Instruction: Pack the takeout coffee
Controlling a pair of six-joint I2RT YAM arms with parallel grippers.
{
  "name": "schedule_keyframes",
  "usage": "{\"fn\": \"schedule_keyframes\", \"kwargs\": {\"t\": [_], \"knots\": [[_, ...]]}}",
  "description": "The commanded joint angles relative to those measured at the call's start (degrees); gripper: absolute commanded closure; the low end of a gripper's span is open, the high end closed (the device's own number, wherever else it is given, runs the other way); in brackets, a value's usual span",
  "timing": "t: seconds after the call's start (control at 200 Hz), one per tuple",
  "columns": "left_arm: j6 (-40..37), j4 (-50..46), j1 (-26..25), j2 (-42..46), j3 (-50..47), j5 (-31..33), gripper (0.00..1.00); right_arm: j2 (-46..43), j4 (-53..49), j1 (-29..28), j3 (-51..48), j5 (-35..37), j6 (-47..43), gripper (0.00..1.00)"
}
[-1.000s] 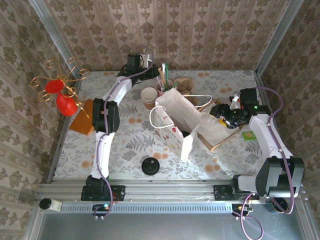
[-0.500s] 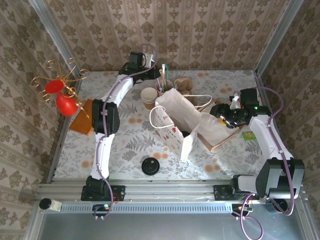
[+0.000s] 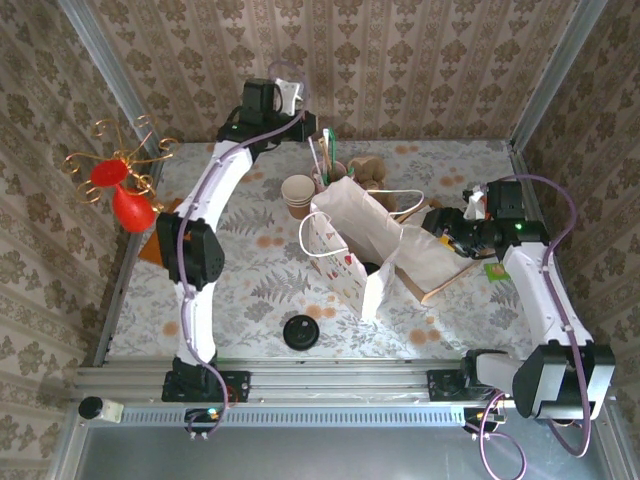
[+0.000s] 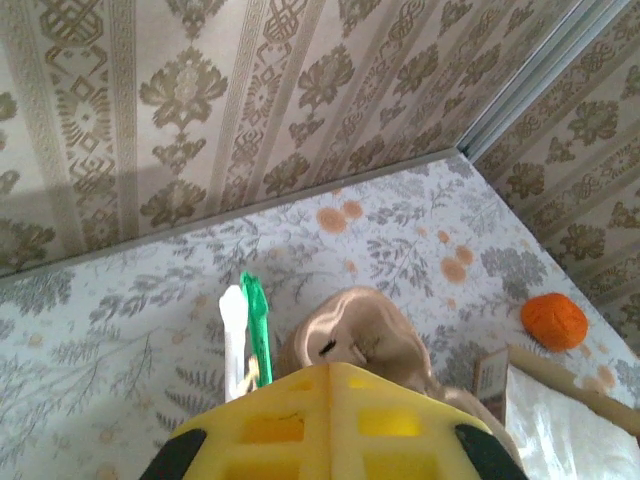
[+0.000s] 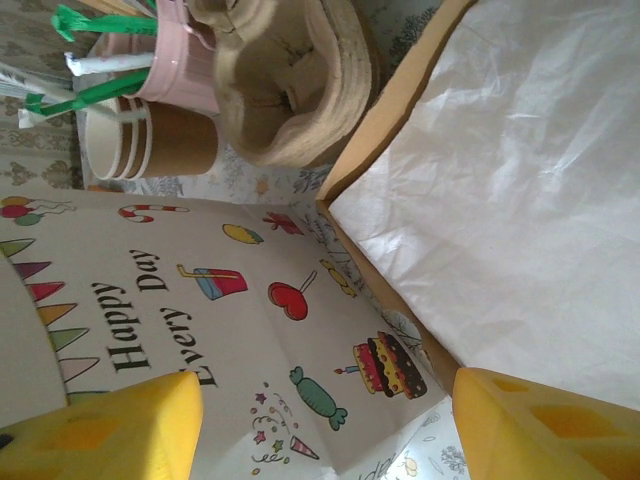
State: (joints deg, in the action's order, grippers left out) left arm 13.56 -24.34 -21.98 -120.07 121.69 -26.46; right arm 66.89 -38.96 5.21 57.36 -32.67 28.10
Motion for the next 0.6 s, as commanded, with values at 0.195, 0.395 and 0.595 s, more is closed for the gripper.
{"fn": "schedule_keyframes", "kwargs": {"t": [0.195,0.395,0.595], "knots": [[5.4,3.3,5.1,23.4,-15.2,-0.9,1.0,-4.5,-0.1,0.2,0.0,-1.1,-0.9,0.31],[19.1,8.4,8.0,33.5,-20.4,-8.6,1.0,-6.1,0.1,0.1,1.5,-2.2,0.3,0.31],[33.0,17.6,6.1,38.5,-26.6,-13.7,1.0,-7.8,0.7,0.1,1.6,-4.1,2.0,0.31]]}}
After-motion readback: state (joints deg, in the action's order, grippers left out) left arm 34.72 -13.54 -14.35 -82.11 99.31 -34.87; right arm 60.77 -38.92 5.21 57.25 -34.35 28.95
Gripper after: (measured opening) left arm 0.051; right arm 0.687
